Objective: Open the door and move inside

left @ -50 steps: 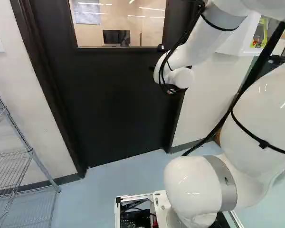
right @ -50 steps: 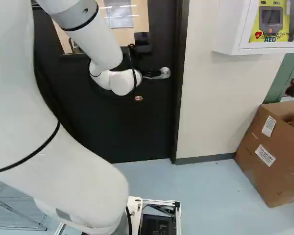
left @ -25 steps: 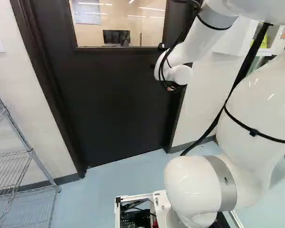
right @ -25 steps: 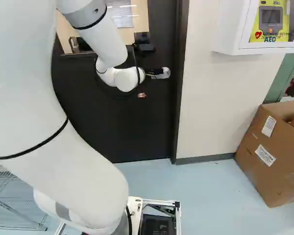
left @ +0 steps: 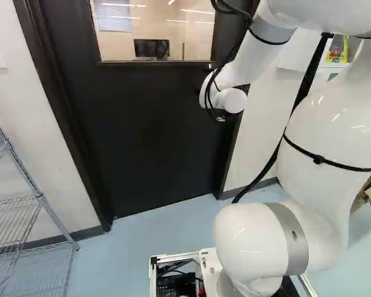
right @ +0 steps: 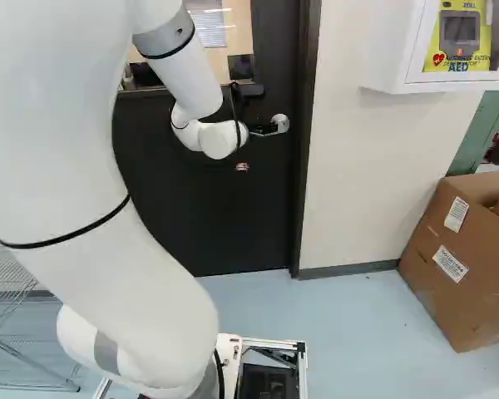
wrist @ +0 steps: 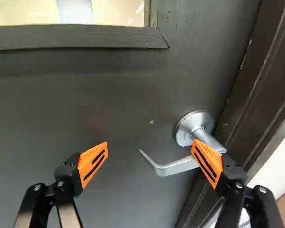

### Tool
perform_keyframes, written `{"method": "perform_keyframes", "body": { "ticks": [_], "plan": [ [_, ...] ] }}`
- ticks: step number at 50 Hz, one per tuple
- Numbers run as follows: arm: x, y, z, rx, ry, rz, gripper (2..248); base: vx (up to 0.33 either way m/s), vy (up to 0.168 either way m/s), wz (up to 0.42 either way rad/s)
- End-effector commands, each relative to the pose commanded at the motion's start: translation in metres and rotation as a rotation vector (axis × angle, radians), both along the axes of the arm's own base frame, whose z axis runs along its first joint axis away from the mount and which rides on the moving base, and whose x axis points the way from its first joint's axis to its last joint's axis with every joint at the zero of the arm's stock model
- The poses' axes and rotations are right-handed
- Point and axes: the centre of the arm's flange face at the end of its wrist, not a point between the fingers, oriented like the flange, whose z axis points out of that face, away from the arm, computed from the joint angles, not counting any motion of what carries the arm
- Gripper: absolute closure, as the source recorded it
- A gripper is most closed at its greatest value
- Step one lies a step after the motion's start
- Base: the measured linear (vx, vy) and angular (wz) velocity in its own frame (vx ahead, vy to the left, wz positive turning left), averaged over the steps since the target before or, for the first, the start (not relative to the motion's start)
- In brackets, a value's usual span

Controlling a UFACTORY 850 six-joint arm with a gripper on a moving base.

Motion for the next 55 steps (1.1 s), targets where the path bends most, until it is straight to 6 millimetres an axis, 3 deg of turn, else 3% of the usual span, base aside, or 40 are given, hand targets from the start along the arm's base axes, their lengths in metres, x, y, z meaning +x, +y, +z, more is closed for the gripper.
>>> {"method": "perform_keyframes", "body": {
  "ticks": [55],
  "plan": [
    [0.008,-0.001,-0.059,0.013,0.119,0.0,3,0.0,0.0,0.0]
  ]
}}
